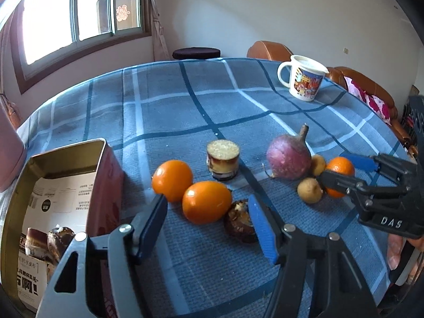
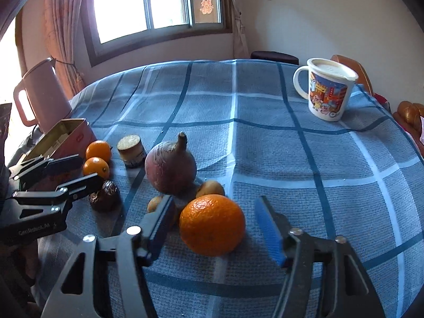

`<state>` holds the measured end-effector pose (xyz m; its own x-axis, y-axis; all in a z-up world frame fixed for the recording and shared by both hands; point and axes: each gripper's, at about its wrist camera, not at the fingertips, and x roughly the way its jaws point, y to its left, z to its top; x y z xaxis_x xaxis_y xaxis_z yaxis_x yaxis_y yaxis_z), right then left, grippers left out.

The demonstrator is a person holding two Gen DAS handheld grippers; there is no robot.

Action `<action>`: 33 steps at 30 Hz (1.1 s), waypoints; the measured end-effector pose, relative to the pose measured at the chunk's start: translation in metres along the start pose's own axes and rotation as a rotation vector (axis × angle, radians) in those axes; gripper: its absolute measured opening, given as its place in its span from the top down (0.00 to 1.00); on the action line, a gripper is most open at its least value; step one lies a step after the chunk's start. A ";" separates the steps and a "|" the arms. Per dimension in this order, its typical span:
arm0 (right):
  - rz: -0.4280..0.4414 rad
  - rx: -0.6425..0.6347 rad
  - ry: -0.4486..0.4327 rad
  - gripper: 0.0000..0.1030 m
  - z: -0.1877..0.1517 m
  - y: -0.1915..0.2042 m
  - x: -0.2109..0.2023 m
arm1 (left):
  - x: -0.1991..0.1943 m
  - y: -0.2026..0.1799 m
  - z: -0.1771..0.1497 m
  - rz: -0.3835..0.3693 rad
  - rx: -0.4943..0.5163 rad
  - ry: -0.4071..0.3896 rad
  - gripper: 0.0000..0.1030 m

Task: Organize fruits
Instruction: 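Grasp the large orange with the right tool while the left tool grasps a smaller orange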

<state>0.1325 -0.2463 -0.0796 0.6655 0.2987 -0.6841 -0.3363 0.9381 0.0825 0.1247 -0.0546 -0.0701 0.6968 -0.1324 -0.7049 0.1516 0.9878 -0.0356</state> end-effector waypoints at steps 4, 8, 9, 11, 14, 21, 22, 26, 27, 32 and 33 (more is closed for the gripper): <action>0.010 0.000 0.017 0.51 0.001 0.001 0.004 | 0.001 0.000 0.001 0.000 0.007 0.000 0.36; 0.010 -0.004 0.014 0.52 0.002 0.001 0.003 | -0.001 -0.004 0.000 -0.019 0.026 -0.008 0.50; 0.010 -0.003 0.012 0.52 0.002 0.001 0.003 | -0.002 -0.005 0.000 -0.017 0.031 -0.009 0.51; 0.005 -0.003 0.003 0.52 0.002 0.001 0.001 | -0.003 -0.004 -0.001 -0.019 0.034 -0.014 0.55; -0.005 -0.002 -0.022 0.52 0.002 0.001 -0.004 | -0.008 -0.001 -0.002 -0.035 0.018 -0.034 0.70; -0.005 -0.015 -0.045 0.52 0.002 0.004 -0.008 | -0.007 0.004 -0.002 -0.018 0.002 -0.027 0.70; -0.009 -0.020 -0.049 0.52 0.002 0.005 -0.009 | -0.006 0.005 -0.002 -0.022 -0.002 -0.022 0.68; -0.020 -0.035 -0.050 0.52 0.002 0.008 -0.009 | 0.000 0.000 -0.002 -0.026 0.013 0.006 0.53; -0.021 -0.036 -0.050 0.52 0.001 0.008 -0.009 | 0.003 -0.001 -0.001 -0.034 0.010 0.020 0.53; -0.020 -0.033 -0.051 0.52 0.001 0.008 -0.009 | 0.015 0.000 0.004 -0.075 -0.014 0.049 0.58; -0.019 -0.032 -0.048 0.52 0.002 0.008 -0.008 | 0.014 0.000 0.004 -0.081 -0.013 0.047 0.64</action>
<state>0.1256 -0.2411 -0.0723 0.7030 0.2899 -0.6494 -0.3443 0.9377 0.0459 0.1370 -0.0572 -0.0776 0.6490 -0.2078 -0.7318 0.1964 0.9751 -0.1027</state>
